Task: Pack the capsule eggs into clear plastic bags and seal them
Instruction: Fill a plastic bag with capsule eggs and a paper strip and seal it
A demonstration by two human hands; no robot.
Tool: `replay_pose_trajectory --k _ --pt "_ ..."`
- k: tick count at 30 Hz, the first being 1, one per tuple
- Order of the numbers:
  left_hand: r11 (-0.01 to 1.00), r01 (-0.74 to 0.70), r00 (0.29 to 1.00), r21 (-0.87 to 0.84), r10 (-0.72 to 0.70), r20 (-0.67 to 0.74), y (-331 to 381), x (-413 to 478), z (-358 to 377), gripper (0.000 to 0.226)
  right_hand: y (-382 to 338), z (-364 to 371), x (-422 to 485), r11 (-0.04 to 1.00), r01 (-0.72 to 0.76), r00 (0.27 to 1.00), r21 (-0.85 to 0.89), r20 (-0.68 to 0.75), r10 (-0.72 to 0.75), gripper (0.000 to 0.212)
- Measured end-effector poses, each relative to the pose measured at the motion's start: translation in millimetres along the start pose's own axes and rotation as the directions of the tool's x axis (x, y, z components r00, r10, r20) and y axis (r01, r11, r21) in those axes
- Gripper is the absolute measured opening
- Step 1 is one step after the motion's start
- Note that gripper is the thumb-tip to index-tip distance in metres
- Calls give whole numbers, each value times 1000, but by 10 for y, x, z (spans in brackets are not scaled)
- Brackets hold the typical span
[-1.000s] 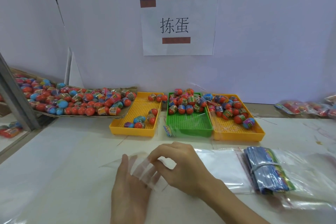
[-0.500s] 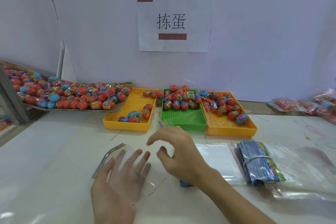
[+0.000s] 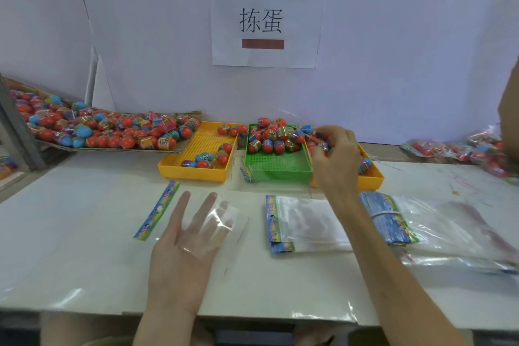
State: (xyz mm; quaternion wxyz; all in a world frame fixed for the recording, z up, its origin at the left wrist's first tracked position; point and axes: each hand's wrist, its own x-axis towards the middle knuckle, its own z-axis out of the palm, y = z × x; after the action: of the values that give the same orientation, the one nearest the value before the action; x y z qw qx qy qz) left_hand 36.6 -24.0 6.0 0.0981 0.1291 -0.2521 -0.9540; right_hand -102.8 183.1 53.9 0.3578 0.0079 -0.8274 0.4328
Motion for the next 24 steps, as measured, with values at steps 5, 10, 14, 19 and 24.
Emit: replay_pose_trajectory --k 5,10,14,19,24 --pt "999 17 1000 -35 -18 -13 -4 96 -53 36 146 -512 353 988 -150 975 43 175 140 17" --pt "999 25 999 32 -26 39 -13 134 -149 41 439 -1038 599 900 40 669 -435 681 299 35" --pt "999 34 997 32 -36 64 -21 159 -164 44 749 -1063 460 783 77 661 -617 620 423 58" --pt "999 21 996 31 -23 82 -14 140 -180 41 1008 -1029 280 766 33 759 -642 514 399 61" --pt "999 14 996 46 -18 90 -25 149 -173 40 1004 -1011 310 800 -24 774 -600 495 395 62"
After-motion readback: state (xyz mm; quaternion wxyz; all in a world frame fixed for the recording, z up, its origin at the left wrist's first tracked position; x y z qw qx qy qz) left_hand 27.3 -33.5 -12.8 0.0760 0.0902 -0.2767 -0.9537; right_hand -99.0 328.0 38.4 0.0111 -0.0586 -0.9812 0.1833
